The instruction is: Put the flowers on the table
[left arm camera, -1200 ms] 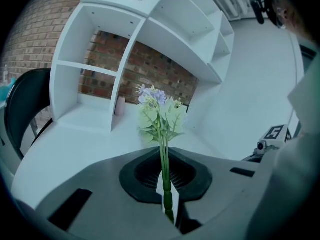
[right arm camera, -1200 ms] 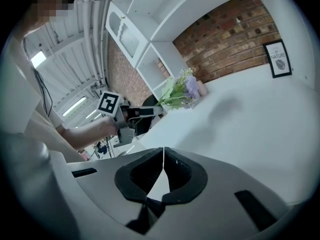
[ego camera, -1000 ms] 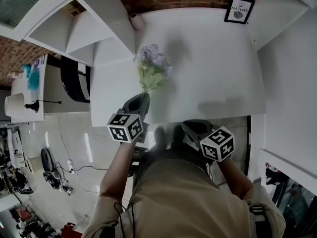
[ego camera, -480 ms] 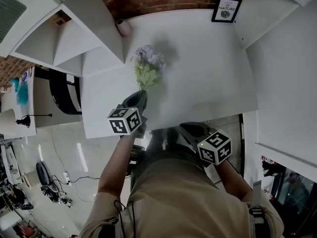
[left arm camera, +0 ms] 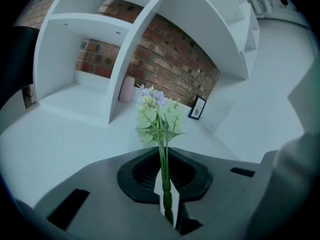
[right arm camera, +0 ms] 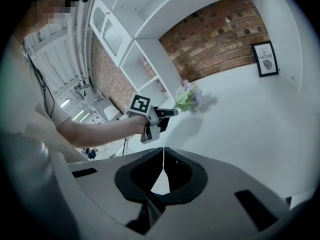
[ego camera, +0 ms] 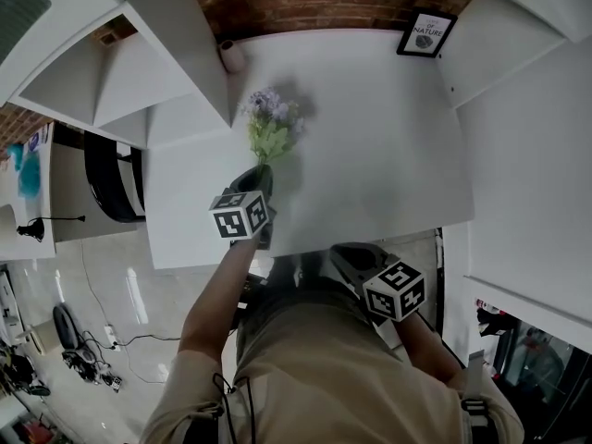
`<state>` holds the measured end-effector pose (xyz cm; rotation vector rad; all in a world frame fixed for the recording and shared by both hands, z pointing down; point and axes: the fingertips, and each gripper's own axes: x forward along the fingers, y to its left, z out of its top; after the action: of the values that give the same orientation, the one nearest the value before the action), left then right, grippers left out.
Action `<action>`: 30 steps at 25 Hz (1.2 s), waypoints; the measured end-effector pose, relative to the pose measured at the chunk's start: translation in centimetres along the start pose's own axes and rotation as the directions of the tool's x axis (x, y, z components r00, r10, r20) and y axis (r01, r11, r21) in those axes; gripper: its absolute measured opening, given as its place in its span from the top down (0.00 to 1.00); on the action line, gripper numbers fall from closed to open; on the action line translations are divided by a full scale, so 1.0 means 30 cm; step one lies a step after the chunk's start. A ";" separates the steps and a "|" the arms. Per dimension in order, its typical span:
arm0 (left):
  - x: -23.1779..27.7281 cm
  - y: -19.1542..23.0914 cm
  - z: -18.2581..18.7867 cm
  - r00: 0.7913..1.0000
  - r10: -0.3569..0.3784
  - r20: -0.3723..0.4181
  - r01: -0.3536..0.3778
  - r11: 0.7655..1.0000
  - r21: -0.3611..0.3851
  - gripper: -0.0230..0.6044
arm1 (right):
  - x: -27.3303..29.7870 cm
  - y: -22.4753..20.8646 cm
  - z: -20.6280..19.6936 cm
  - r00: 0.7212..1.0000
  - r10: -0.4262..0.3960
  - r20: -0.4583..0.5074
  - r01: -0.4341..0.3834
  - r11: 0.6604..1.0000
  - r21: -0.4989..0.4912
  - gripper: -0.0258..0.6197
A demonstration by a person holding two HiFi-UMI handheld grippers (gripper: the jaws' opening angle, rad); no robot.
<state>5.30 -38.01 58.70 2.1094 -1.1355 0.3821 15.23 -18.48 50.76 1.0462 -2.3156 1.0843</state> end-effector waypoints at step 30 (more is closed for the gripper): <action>0.307 0.080 0.181 0.991 -0.099 0.089 0.110 0.985 -0.133 0.94 | 0.013 -0.024 -0.025 0.995 -0.064 -0.070 0.067 0.997 0.039 0.93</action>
<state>8.23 -48.32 60.93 2.0688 -1.0606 0.1650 15.55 -18.40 51.83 1.0754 -2.1980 1.1289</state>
